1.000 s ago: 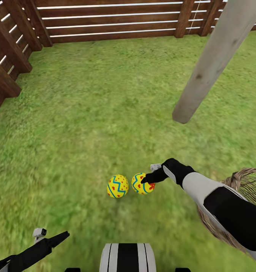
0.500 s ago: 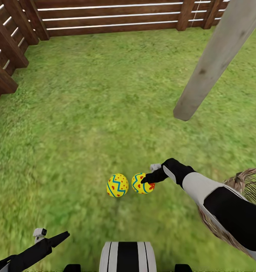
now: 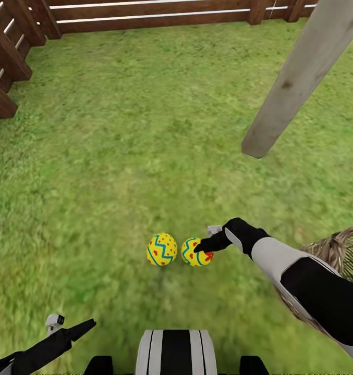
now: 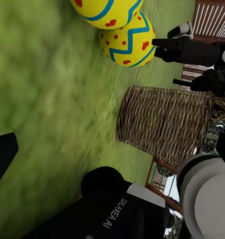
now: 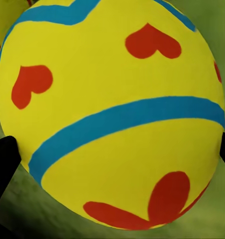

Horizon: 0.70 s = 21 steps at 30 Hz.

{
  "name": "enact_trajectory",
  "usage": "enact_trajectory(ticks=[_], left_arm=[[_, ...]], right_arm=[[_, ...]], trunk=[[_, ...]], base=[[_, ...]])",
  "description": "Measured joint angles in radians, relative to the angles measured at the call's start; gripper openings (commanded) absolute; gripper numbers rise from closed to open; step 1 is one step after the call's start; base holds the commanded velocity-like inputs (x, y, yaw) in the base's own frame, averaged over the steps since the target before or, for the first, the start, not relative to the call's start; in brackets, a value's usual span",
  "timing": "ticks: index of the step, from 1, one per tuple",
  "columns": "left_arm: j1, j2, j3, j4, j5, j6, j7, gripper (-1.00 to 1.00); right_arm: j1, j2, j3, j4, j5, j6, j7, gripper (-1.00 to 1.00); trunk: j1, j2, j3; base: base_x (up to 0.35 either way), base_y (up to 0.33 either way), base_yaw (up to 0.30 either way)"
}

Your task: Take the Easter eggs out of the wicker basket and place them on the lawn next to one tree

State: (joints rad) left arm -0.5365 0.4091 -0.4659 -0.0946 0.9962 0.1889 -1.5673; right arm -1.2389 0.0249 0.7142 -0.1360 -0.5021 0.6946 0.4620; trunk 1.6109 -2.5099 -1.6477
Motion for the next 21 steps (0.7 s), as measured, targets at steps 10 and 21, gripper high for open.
enact_trajectory(ticks=[10, 21], left_arm=[[0.000, 0.000, 0.000, 0.000, 0.000, 0.000, 0.000, 1.00], [0.000, 0.000, 0.000, 0.000, 0.000, 0.000, 0.000, 1.00]], right_arm=[[0.001, -0.001, -0.017, -0.001, -0.039, -0.018, 0.002, 1.00], [0.001, -0.001, -0.018, -0.001, -0.040, -0.018, 0.003, 1.00]], trunk=[[0.008, 0.000, -0.004], [0.008, 0.000, -0.004]], base=[[0.000, 0.000, 0.000], [0.000, 0.000, 0.000]])
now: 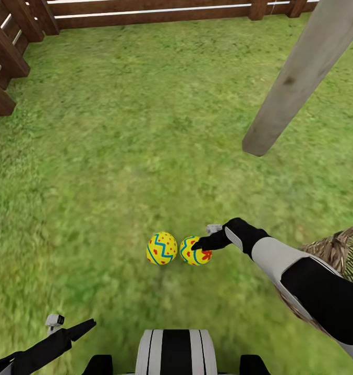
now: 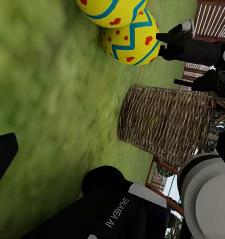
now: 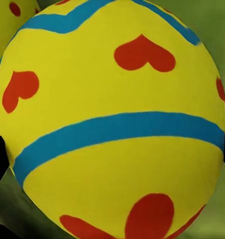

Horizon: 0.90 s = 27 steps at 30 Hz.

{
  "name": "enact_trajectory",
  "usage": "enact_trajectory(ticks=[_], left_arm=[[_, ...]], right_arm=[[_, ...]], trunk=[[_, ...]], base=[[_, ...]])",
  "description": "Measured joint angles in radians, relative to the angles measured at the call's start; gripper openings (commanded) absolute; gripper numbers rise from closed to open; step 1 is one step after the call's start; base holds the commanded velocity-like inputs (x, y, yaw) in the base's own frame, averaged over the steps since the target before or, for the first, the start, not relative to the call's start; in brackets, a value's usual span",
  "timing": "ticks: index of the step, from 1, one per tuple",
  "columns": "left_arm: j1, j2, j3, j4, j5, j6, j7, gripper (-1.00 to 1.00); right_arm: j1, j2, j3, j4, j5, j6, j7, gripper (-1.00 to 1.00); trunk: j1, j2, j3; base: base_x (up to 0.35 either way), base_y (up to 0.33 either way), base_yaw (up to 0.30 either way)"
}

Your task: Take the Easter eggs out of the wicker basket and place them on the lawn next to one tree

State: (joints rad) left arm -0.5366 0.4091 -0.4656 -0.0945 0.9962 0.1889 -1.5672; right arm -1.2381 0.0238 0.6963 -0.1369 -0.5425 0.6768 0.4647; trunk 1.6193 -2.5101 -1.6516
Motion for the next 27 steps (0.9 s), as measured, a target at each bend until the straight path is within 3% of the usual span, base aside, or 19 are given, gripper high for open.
enact_trajectory(ticks=[4, 27], left_arm=[[0.000, 0.000, 0.001, 0.000, 0.000, 0.000, 0.000, 1.00], [0.000, -0.001, -0.001, 0.000, -0.001, 0.000, 0.000, 1.00]], right_arm=[[0.001, -0.001, 0.024, 0.003, 0.040, -0.011, -0.004, 1.00], [0.001, -0.001, 0.024, 0.002, 0.040, -0.011, -0.004, 1.00]], trunk=[[-0.001, 0.001, 0.015], [-0.012, 0.006, 0.104]], base=[[0.000, 0.000, 0.000], [0.000, 0.000, 0.000]])
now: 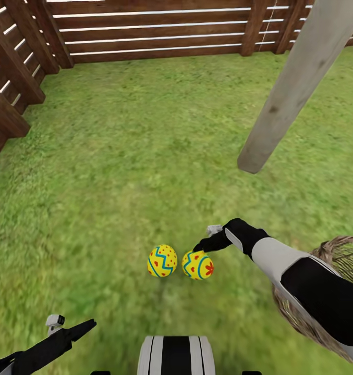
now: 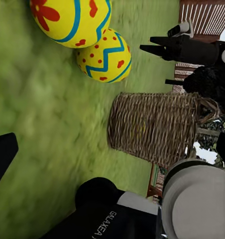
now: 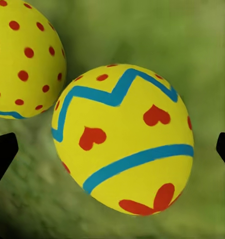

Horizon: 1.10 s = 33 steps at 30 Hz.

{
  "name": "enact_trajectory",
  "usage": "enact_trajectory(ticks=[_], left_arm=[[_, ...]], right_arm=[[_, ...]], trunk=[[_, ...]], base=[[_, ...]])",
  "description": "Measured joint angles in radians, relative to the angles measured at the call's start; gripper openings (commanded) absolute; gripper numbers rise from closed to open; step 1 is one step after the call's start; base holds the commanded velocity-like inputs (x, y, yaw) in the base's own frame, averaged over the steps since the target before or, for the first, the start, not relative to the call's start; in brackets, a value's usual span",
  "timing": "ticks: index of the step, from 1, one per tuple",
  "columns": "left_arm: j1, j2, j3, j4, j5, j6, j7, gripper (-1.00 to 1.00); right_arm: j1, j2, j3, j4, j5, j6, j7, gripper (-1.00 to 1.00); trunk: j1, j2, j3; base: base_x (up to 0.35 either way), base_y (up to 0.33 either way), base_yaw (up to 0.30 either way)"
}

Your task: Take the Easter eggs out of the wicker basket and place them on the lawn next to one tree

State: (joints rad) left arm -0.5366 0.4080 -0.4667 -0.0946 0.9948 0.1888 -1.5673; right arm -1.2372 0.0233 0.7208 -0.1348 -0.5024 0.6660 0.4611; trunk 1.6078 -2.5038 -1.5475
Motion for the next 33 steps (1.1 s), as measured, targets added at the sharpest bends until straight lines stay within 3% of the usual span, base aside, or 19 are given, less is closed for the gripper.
enact_trajectory(ticks=[17, 33], left_arm=[[0.000, 0.000, 0.000, 0.000, 0.000, 0.000, 0.000, 1.00], [0.000, 0.000, 0.000, 0.000, 0.000, 0.000, 0.000, 1.00]], right_arm=[[0.000, -0.002, -0.002, 0.001, 0.000, 0.000, 0.002, 1.00], [0.000, -0.007, -0.002, 0.000, -0.001, 0.000, 0.006, 1.00]], trunk=[[-0.008, 0.004, 0.066], [-0.069, 0.116, 0.116]], base=[[0.000, 0.000, 0.000], [0.000, 0.000, 0.000]])
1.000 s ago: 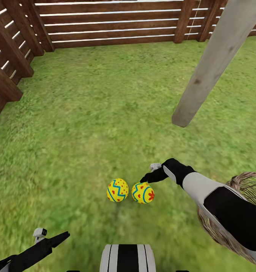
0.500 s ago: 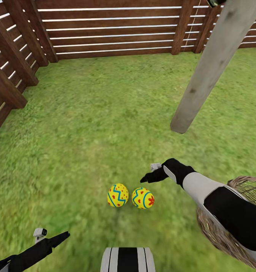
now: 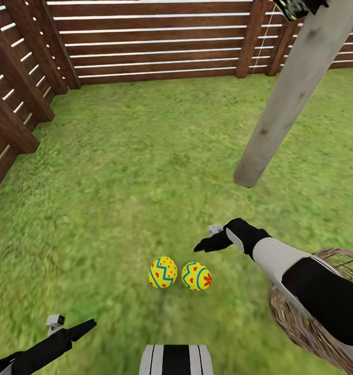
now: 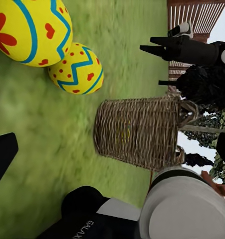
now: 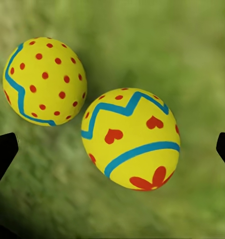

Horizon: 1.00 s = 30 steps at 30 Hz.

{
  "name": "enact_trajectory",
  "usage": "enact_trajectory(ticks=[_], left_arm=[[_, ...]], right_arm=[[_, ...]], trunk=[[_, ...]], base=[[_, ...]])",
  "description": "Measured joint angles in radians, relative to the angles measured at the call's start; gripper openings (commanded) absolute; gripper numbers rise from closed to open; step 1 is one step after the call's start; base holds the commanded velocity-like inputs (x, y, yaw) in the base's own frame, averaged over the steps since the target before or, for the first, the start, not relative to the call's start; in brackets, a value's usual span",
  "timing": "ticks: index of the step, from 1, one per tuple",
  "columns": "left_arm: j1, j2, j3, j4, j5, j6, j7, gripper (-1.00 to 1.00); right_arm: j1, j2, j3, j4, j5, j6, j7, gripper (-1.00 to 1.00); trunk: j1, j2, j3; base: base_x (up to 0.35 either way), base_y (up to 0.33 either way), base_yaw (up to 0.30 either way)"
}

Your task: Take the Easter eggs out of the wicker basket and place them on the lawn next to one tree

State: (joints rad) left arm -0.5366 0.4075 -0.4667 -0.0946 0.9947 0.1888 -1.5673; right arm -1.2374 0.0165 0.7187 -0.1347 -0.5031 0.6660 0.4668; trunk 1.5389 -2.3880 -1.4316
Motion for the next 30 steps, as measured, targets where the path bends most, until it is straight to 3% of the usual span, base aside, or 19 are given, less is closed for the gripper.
enact_trajectory(ticks=[9, 19, 22, 25, 28, 30], left_arm=[[0.000, 0.000, 0.000, 0.000, 0.000, 0.000, 0.000, 1.00], [0.000, -0.002, 0.000, 0.000, 0.001, 0.000, 0.000, 1.00], [0.000, -0.002, 0.000, 0.000, 0.001, 0.000, 0.000, 1.00], [0.000, -0.003, 0.000, 0.000, 0.001, 0.000, 0.000, 1.00], [0.000, -0.003, 0.000, 0.000, 0.001, 0.000, 0.000, 1.00], [0.000, -0.003, 0.000, 0.000, 0.001, 0.000, 0.000, 1.00]], right_arm=[[0.000, -0.007, -0.005, -0.011, -0.005, 0.010, 0.030, 1.00], [-0.001, -0.020, -0.005, -0.015, 0.008, 0.061, 0.201, 1.00], [-0.001, -0.045, -0.005, -0.036, 0.009, 0.100, 0.264, 1.00], [-0.001, -0.094, -0.002, -0.093, 0.010, 0.134, 0.309, 1.00], [-0.001, -0.156, 0.001, -0.184, 0.008, 0.196, 0.327, 1.00], [-0.001, -0.213, 0.002, -0.271, 0.006, 0.259, 0.332, 1.00]], trunk=[[-0.035, 0.063, 0.028], [-0.073, 0.133, 0.060], [-0.084, 0.154, 0.069], [-0.096, 0.175, 0.078], [-0.107, 0.196, 0.088], [-0.115, 0.210, 0.094]], base=[[0.000, 0.000, 0.000], [0.000, 0.000, 0.000], [0.000, 0.000, 0.000], [0.000, 0.000, 0.000], [0.000, 0.000, 0.000], [0.000, 0.000, 0.000]])
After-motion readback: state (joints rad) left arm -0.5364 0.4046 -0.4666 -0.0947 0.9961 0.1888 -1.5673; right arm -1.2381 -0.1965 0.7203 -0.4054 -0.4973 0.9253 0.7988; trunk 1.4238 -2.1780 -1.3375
